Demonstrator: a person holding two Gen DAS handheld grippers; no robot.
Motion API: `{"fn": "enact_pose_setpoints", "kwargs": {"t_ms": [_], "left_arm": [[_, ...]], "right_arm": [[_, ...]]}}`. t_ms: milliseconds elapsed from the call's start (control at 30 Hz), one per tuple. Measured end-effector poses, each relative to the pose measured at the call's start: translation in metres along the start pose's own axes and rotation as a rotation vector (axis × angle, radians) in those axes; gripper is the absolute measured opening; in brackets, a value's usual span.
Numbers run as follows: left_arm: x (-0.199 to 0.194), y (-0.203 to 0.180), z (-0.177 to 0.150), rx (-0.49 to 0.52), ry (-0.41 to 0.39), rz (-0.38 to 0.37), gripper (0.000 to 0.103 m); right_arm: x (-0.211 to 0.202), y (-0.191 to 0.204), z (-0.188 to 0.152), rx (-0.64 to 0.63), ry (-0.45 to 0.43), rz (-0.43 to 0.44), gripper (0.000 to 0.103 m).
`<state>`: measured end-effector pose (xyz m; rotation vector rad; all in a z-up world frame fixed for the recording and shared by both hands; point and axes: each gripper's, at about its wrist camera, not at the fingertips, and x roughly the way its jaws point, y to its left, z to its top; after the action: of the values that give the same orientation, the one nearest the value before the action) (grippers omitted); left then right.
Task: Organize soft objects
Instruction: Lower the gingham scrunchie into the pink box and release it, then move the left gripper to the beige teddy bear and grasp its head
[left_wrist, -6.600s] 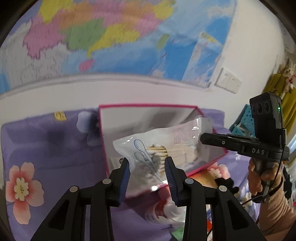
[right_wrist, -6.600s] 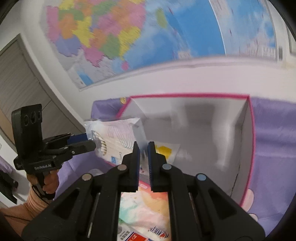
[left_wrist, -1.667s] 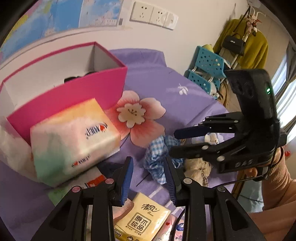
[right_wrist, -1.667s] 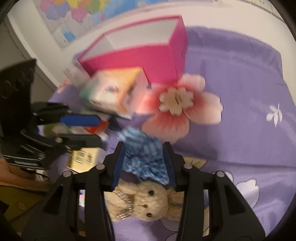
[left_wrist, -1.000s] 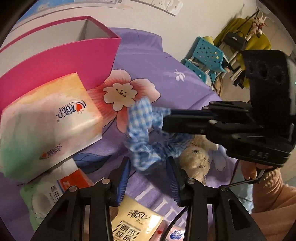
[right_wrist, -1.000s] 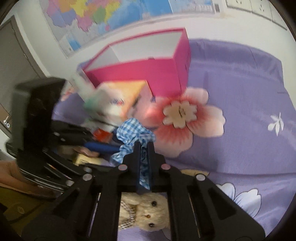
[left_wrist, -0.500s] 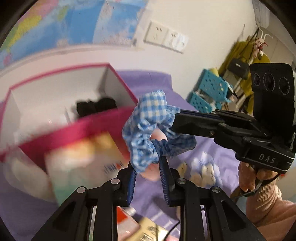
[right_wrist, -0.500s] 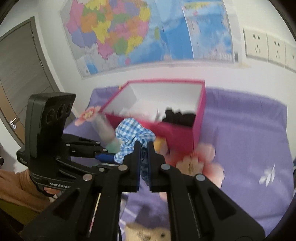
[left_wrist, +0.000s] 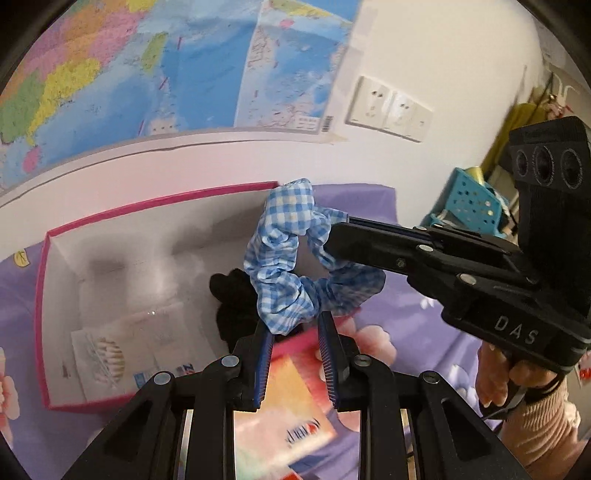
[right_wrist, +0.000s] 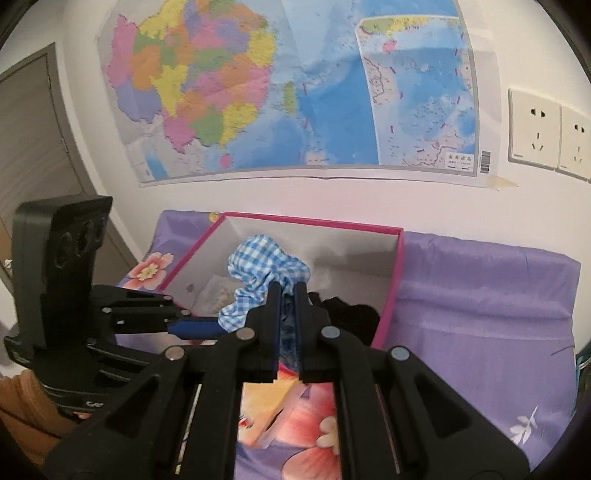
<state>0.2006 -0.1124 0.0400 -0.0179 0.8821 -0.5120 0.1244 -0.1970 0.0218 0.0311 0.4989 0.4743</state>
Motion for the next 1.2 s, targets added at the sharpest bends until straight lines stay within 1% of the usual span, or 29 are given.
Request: {"fn": "enact_pose_setpoints", "kwargs": {"t_ms": [100, 233, 267, 300, 333, 433, 467, 500, 667, 800, 900, 1033, 1067, 1200], "left_arm": [[0.007, 0.009, 0.001, -0.015, 0.021, 0.012, 0.024], [0.018, 0.013, 0.0, -0.035, 0.04, 0.05, 0.024], [0.02, 0.014, -0.001, -0.037, 0.042, 0.065, 0.025], [0.021, 0.015, -0.001, -0.037, 0.043, 0.072, 0.026], [0.021, 0.016, -0.003, -0.04, 0.043, 0.072, 0.028], [0.019, 0.018, -0.005, -0.045, 0.043, 0.076, 0.031], [0.019, 0.018, -0.006, -0.045, 0.042, 0.08, 0.034], [0.016, 0.019, -0.007, -0.046, 0.036, 0.084, 0.034], [0.003, 0.018, -0.013, -0.037, 0.01, 0.082, 0.034], [-0.017, 0.011, -0.022, -0.018, -0.027, 0.071, 0.034], [-0.033, 0.001, -0.03, 0.01, -0.051, 0.035, 0.034], [-0.05, -0.019, -0.047, 0.077, -0.069, -0.013, 0.037], [-0.052, -0.023, -0.052, 0.093, -0.067, -0.026, 0.039], [-0.053, -0.04, -0.068, 0.145, -0.04, -0.085, 0.04]], "right_arm": [[0.016, -0.008, 0.001, 0.014, 0.019, -0.011, 0.008], [0.032, -0.018, -0.003, 0.034, 0.055, -0.023, 0.009], [0.035, -0.02, -0.004, 0.039, 0.063, -0.029, 0.009], [0.038, -0.022, -0.005, 0.044, 0.068, -0.043, 0.012], [0.04, -0.024, -0.006, 0.046, 0.072, -0.052, 0.014], [0.041, -0.027, -0.008, 0.058, 0.084, -0.075, 0.014], [0.04, -0.028, -0.009, 0.059, 0.085, -0.081, 0.016], [0.039, -0.029, -0.008, 0.064, 0.081, -0.088, 0.017], [0.015, -0.028, -0.009, 0.076, 0.046, -0.068, 0.017], [-0.008, -0.023, -0.014, 0.096, 0.028, -0.027, 0.018], [-0.029, -0.018, -0.018, 0.113, 0.01, 0.015, 0.018], [-0.059, -0.009, -0.026, 0.141, -0.022, 0.074, 0.019], [-0.067, -0.005, -0.028, 0.142, -0.028, 0.086, 0.019], [-0.095, 0.008, -0.041, 0.149, -0.03, 0.115, 0.021]]}}
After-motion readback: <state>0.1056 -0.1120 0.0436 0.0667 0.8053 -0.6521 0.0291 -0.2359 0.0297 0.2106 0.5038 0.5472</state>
